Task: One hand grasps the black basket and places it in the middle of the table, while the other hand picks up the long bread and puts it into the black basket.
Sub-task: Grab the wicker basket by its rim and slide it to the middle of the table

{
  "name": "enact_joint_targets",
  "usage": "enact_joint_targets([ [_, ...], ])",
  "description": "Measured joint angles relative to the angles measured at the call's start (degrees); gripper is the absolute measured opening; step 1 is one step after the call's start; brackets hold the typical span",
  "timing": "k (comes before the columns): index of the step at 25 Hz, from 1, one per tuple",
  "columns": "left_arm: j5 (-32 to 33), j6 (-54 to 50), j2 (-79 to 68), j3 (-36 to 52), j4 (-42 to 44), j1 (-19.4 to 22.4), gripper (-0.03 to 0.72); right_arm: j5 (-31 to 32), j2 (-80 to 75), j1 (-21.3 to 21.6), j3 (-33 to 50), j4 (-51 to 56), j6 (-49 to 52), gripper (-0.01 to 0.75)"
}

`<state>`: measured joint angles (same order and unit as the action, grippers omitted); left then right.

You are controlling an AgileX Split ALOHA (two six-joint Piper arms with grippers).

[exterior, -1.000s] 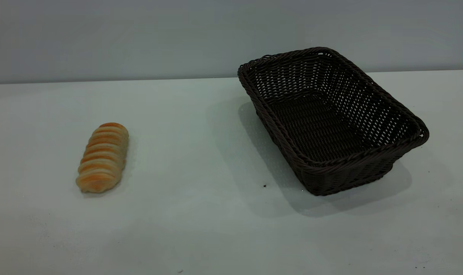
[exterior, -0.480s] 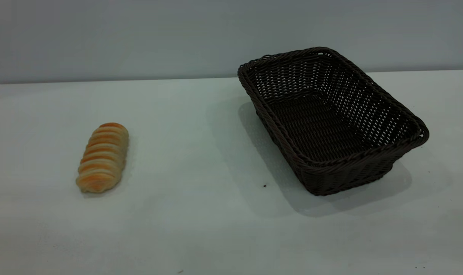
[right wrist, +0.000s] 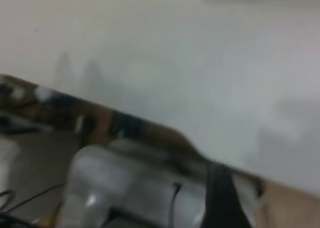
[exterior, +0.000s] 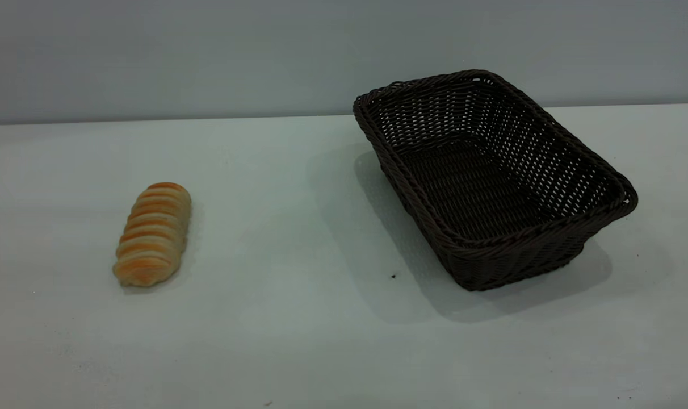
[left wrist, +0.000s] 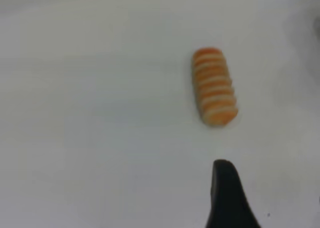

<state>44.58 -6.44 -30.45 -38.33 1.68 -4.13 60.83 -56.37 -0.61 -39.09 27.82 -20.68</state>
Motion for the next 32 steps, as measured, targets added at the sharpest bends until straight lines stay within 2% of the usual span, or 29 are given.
enact_joint_targets([
  [3, 0.12, 0.21, -0.21, -0.07, 0.33, 0.00, 0.466, -0.43, -6.63, 0.00, 0.00, 0.34, 0.88, 0.502],
  [6, 0.24, 0.89, -0.21, -0.07, 1.11, 0.00, 0.466, -3.57, -11.03, 0.00, 0.00, 3.46, 1.34, 0.502],
  [19, 0.47, 0.83, -0.21, 0.03, 1.10, 0.00, 0.466, -25.89, -31.11, 0.00, -1.70, 20.65, 2.37, 0.502],
  [32, 0.47, -0.35, -0.21, 0.03, 1.10, 0.00, 0.466, -33.70, -44.84, 0.00, -5.80, 23.47, 9.19, 0.504],
])
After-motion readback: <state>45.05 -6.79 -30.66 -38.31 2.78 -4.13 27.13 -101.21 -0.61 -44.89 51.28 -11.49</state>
